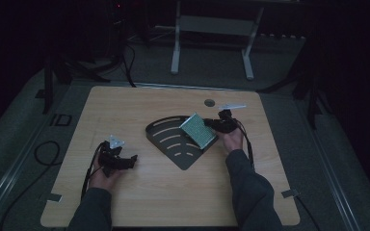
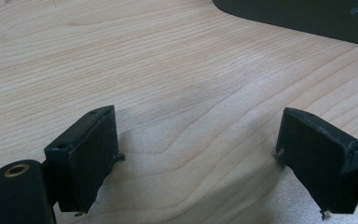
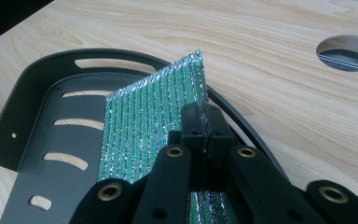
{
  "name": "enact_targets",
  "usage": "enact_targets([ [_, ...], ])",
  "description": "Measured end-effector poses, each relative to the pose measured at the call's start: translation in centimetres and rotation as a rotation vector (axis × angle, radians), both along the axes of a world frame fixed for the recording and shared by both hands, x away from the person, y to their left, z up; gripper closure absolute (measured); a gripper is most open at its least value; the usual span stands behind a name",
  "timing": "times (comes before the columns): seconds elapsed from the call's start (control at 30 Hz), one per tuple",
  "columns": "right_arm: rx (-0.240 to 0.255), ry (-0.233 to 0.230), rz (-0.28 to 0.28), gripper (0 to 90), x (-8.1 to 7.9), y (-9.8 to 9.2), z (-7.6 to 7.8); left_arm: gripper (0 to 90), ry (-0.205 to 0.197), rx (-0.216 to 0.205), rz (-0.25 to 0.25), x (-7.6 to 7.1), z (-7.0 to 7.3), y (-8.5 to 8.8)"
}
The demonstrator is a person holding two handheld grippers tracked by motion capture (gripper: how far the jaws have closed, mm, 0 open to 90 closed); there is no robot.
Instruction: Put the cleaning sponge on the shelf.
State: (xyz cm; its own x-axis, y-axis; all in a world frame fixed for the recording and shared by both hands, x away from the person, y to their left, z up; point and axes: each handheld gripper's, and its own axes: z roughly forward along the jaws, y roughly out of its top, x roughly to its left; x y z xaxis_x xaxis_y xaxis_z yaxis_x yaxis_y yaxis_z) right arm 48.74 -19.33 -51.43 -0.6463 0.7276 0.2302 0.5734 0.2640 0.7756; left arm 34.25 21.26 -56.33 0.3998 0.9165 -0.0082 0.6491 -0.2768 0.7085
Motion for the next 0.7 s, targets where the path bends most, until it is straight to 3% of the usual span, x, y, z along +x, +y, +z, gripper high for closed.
enact_targets([
  [0.7, -0.017, 0.016, 0.005, 89.2, -0.07, 0.42, -0.94, 13.1, 0.0, 0.0, 0.0, 0.0, 0.0, 0.0],
])
